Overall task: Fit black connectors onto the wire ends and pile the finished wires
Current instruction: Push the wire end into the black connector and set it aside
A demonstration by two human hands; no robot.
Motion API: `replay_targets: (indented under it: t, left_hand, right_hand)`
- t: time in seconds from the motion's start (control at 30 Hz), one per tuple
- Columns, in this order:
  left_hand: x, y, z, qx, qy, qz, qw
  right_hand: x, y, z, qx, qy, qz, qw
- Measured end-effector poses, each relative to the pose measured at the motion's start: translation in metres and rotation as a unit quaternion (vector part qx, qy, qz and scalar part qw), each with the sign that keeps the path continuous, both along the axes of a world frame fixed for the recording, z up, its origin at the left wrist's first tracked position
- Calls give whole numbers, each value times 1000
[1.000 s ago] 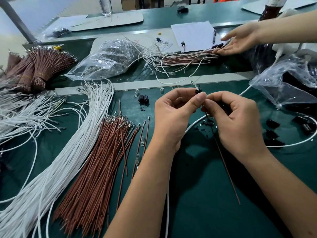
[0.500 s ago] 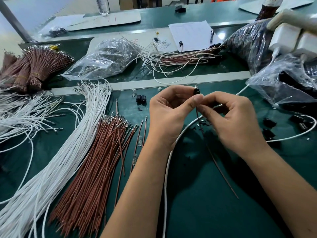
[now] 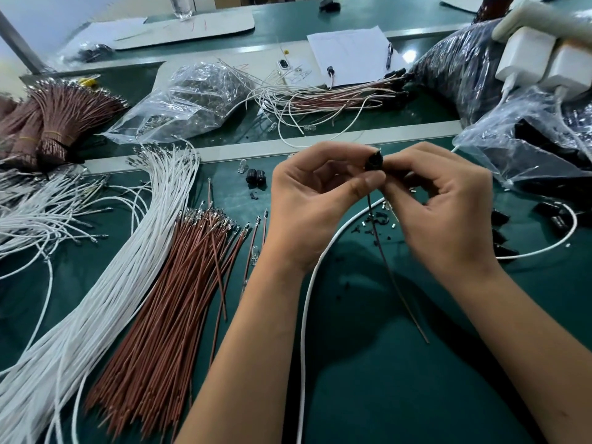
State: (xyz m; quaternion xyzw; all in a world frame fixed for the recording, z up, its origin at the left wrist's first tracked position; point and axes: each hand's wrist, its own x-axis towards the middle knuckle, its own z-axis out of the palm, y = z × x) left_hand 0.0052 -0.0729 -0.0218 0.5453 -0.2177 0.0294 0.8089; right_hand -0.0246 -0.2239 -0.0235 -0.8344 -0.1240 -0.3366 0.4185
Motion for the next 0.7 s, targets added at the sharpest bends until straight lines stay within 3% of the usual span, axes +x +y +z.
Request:
replay_targets:
  t: [0.33, 0.7]
  left_hand:
    - [-4, 0, 7, 17, -38, -23, 999]
    - [-2, -2, 4, 2, -15, 10, 1000]
  right_hand:
    - [-6, 7, 3, -50, -82, -45, 994]
    - [-5, 8, 2, -62, -72, -53, 994]
